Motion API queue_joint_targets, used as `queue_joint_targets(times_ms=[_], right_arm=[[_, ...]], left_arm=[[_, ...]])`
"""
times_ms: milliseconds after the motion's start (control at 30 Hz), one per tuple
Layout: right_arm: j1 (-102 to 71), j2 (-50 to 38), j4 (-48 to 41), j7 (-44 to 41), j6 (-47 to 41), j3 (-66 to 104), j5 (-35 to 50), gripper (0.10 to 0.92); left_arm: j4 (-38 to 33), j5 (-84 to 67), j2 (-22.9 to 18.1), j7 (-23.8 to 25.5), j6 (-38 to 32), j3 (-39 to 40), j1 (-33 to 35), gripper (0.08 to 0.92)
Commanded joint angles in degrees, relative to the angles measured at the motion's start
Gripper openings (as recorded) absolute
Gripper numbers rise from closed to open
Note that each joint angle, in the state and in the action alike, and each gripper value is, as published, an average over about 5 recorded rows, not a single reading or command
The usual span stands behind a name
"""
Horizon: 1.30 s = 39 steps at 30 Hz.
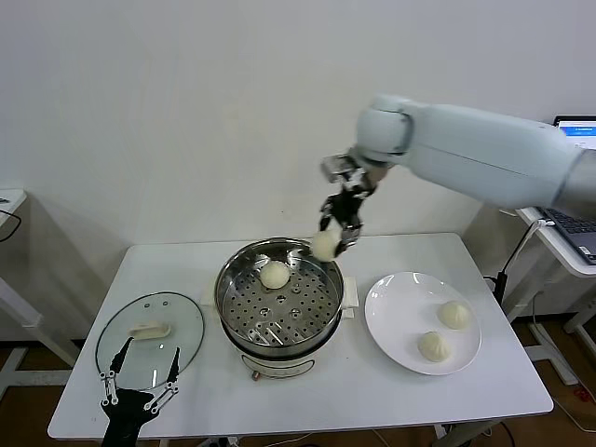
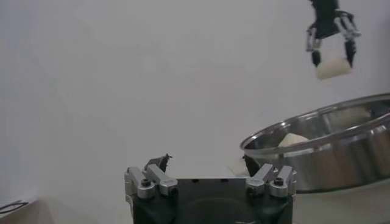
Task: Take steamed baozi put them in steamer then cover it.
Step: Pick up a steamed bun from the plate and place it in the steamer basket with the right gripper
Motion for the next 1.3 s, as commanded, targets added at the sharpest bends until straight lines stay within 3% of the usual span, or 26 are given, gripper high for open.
queue_joint_targets(times_ms=[33, 567, 1300], right_arm=[[1.28, 11.58, 1.97, 8.45, -3.95, -6.72, 6.81, 0.635], [-3.84, 15.83, -0.05, 16.77, -6.22, -9.05, 7.24, 0.636], [-7.13, 17.48, -1.54, 17.56, -6.19, -9.02, 6.69, 0.644]], left_arm=[[-0.1, 0.0, -0.07, 0.01, 0.0, -0.25, -0.25, 0.823], [0.55, 0.01, 0.09, 0.21, -0.06, -0.46, -0.85, 0.823], [1.48, 0.0, 0.08, 0.1, -0.28, -0.86, -1.08, 0.823]])
